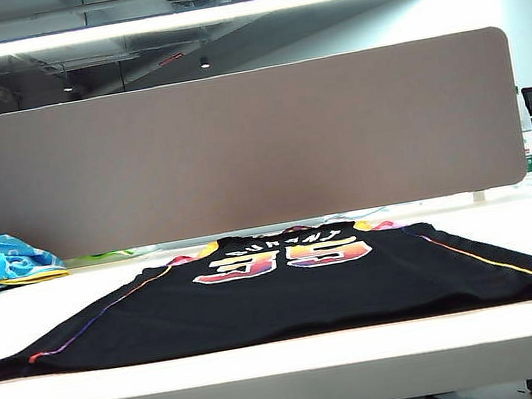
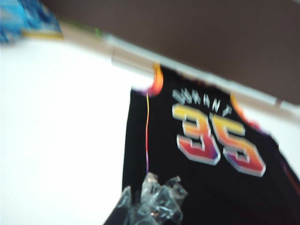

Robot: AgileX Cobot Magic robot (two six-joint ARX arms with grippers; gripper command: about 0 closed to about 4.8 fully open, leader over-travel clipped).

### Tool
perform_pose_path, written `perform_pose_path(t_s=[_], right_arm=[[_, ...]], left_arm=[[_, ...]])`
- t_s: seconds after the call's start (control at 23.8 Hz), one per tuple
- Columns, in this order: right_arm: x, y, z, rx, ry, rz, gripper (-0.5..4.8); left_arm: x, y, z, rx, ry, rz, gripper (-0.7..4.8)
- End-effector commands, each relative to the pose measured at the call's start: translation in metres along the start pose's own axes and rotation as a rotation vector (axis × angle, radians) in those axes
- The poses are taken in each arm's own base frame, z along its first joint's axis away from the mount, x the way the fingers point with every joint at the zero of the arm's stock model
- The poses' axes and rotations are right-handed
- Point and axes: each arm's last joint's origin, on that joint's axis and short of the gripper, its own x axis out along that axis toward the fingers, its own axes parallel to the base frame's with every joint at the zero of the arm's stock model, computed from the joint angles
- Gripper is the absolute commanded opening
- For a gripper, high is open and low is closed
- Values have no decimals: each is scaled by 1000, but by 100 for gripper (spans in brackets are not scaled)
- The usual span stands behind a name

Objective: Fold the bottom side of the basketball jersey horizontally towards the center, about one-third of the way, and then fold the bottom of the basketball jersey up towards the top, creating a neat rectangle.

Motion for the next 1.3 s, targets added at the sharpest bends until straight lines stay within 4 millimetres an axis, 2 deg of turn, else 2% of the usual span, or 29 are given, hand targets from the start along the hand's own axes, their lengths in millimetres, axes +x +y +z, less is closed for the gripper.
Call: perform_pose_path(t_s=[0.04, 0.29, 0.46, 0.55, 0.63, 0.8, 1.01, 1.09, 1.26, 1.3], right_arm=[[23, 0, 14, 41, 221, -41, -4], [70, -4, 25, 75, 526, 33, 3], [97, -11, 25, 163, 656, 111, 142], [106, -13, 23, 195, 705, 137, 174], [115, -17, 19, 224, 775, 122, 182], [120, -20, 10, 230, 844, 119, 235], [118, -22, 1, 211, 924, 114, 235], [118, -23, -1, 211, 937, 110, 235], [119, -23, -3, 215, 948, 109, 236], [119, -23, -3, 216, 952, 108, 242]], left_arm=[[34, -2, 7, -23, 209, -74, -6], [86, 3, 8, -68, 471, -92, 4], [110, 8, 3, -60, 619, -87, 125], [117, 10, 0, -47, 684, -75, 150], [123, 13, -5, -23, 769, -63, 159], [124, 19, -11, -38, 831, -32, 194], [117, 30, -12, -57, 884, 11, 197], [115, 35, -12, -66, 904, 27, 224], [112, 37, -14, -65, 930, 34, 233], [112, 37, -14, -65, 932, 34, 253]])
